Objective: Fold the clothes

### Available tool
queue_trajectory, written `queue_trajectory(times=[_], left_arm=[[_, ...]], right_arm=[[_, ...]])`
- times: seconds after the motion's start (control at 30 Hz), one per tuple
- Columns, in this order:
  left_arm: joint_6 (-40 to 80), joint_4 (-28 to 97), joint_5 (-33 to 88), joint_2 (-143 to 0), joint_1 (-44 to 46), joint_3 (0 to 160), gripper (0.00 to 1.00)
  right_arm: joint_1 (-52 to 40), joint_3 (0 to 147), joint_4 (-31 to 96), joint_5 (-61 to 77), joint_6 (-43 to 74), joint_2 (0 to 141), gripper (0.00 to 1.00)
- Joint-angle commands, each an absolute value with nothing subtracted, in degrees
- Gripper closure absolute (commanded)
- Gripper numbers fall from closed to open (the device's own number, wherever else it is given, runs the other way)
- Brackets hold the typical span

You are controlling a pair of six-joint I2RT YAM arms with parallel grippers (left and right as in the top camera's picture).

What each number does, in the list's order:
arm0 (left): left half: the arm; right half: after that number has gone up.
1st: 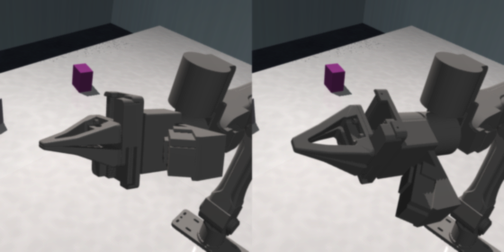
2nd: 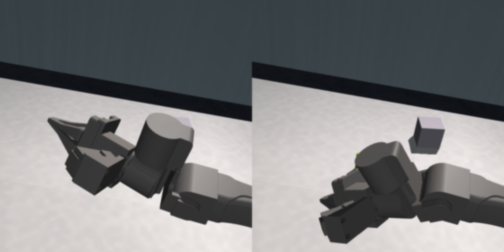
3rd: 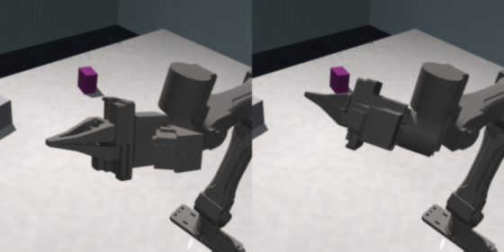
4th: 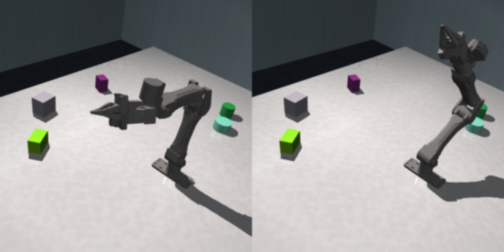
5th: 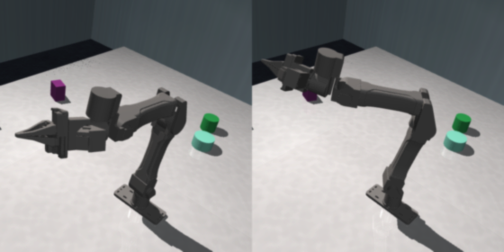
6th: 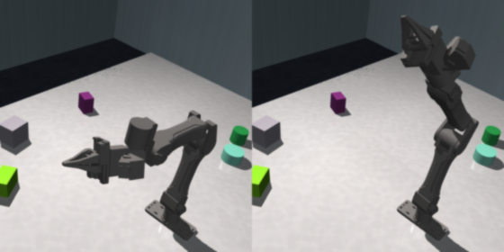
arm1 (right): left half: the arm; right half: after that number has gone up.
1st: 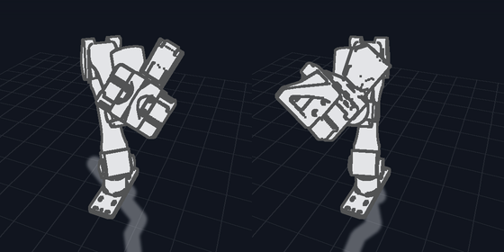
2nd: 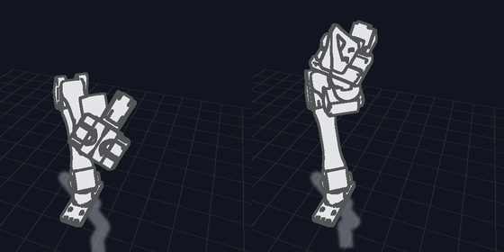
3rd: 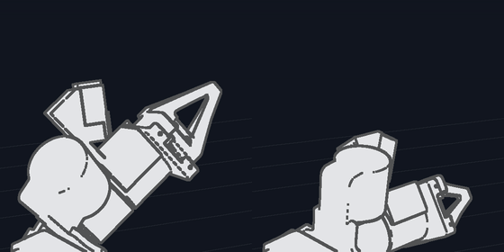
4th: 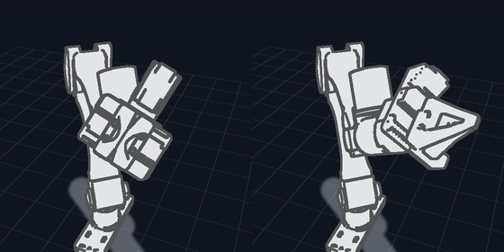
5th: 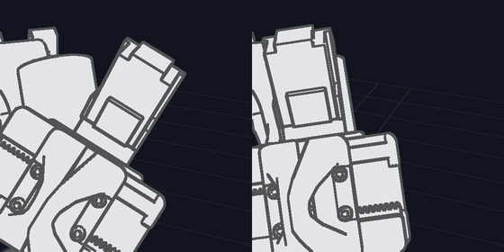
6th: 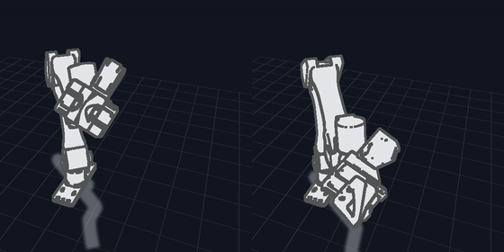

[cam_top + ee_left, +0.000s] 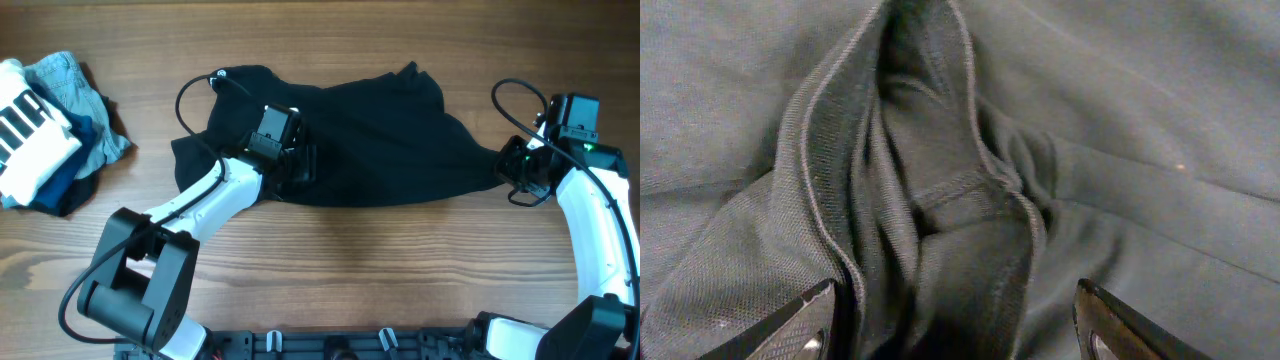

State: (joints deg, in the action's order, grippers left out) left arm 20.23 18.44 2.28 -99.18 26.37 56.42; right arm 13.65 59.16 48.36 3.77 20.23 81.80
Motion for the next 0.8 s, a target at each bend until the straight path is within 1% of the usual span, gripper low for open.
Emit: queue_trajectory(times=[0.0,0.27,0.33,0.47,0.57,0.63,0.7,0.73,0.77], left_arm=[[19.9,18.0,5.08,-99.39,26.52,56.49,0.26],[19.9,19.88,3.6,-101.56,26.52,56.47,0.27],[19.88,19.49,3.6,-101.6,26.52,56.47,0.3],[19.88,18.79,3.57,-101.58,26.52,56.49,0.4],[19.86,18.57,3.57,-101.58,26.52,56.49,0.51],[19.86,18.61,3.57,-101.58,26.52,56.49,0.64],[19.84,18.65,3.57,-101.49,26.52,56.49,0.84],[19.68,18.63,3.57,-101.41,26.52,56.49,0.96],[19.68,18.63,3.57,-101.14,26.46,56.49,0.96]], right_arm=[[13.74,60.31,48.03,2.11,19.51,81.21,0.94],[13.74,60.31,48.05,2.11,19.49,81.21,0.94],[13.74,60.31,48.05,2.11,19.51,81.21,0.94],[13.74,60.31,48.05,2.11,19.49,81.21,0.94],[13.74,60.31,48.05,2.11,19.51,81.21,0.94],[13.74,60.31,48.05,2.11,19.51,81.21,0.94],[13.74,60.31,48.05,2.11,19.49,81.21,0.94],[13.74,60.31,48.05,2.11,19.49,81.21,0.94],[13.74,60.31,48.05,2.11,19.49,81.21,0.94]])
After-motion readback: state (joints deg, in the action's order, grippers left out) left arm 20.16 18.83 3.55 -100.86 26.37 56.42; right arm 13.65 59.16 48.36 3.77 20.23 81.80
